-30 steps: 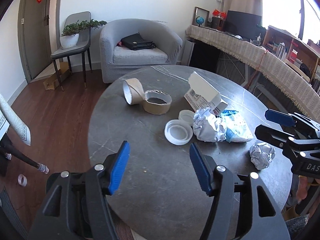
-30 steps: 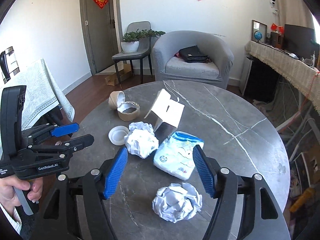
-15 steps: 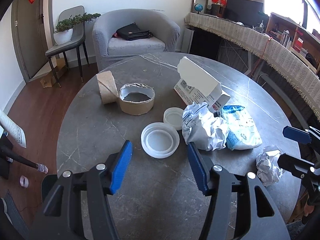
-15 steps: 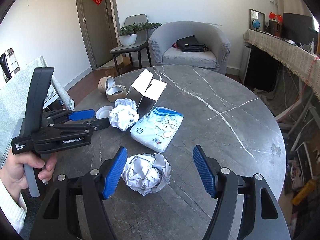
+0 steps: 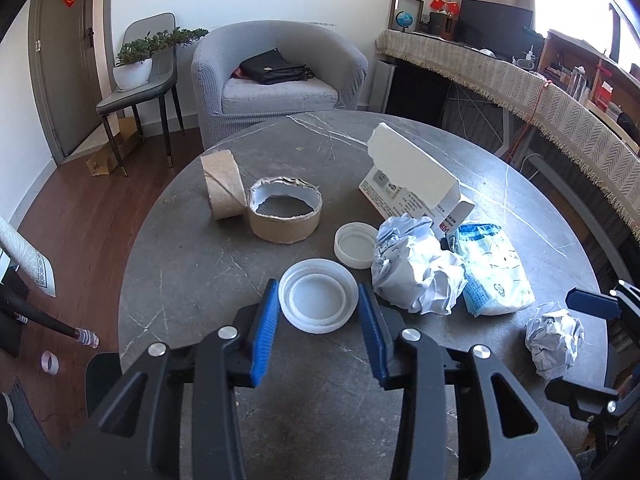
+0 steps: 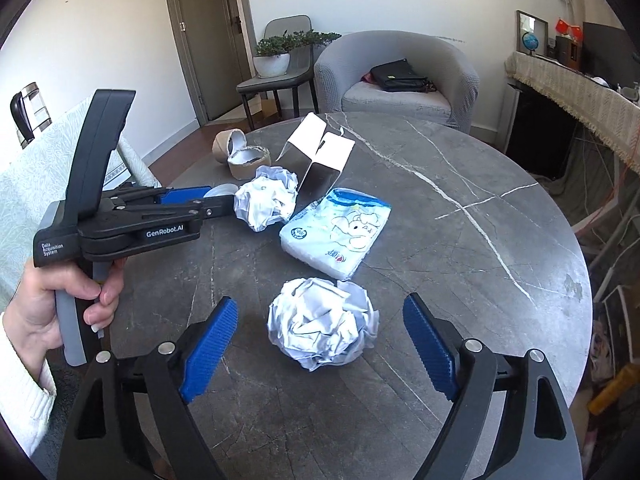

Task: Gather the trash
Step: 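Grasp the white plastic lid with the left tool while the right tool grasps the crumpled foil ball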

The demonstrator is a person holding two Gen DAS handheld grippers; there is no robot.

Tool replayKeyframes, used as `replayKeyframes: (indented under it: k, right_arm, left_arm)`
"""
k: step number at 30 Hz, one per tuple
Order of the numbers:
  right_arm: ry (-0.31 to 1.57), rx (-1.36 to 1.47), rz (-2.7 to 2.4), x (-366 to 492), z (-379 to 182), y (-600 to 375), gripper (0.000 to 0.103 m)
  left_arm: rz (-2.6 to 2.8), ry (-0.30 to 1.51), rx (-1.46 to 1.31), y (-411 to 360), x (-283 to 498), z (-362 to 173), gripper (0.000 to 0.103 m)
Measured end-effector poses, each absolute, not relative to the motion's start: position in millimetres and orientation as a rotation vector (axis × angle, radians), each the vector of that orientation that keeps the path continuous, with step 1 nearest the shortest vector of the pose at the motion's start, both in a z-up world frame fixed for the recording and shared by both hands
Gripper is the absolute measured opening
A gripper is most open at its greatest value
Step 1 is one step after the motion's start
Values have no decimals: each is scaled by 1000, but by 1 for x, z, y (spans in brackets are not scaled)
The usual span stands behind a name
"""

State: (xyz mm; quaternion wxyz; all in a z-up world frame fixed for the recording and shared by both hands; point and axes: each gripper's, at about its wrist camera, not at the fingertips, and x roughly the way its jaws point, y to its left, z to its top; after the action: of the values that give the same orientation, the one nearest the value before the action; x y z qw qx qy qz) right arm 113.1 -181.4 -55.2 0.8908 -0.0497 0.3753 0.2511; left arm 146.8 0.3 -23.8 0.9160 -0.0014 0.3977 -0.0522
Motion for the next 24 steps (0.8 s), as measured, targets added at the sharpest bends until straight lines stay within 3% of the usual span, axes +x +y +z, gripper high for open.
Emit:
replayKeyframes:
  k: [6, 12, 14, 24]
  right_arm:
    - [787, -155, 480, 113, -59, -174, 85]
    - [806, -161, 460, 119, -66, -169, 67]
    - [814, -160, 464, 121, -66, -168, 52]
    - [754, -154, 497, 115, -44, -145, 50]
  left_arm:
    - [-124, 797, -33, 3, 140, -18, 42]
    - [-143, 770, -78, 9, 135, -12, 42]
    - [-143, 767, -87, 12, 135, -10, 42]
    - [-136, 734, -133, 39, 123, 0, 42]
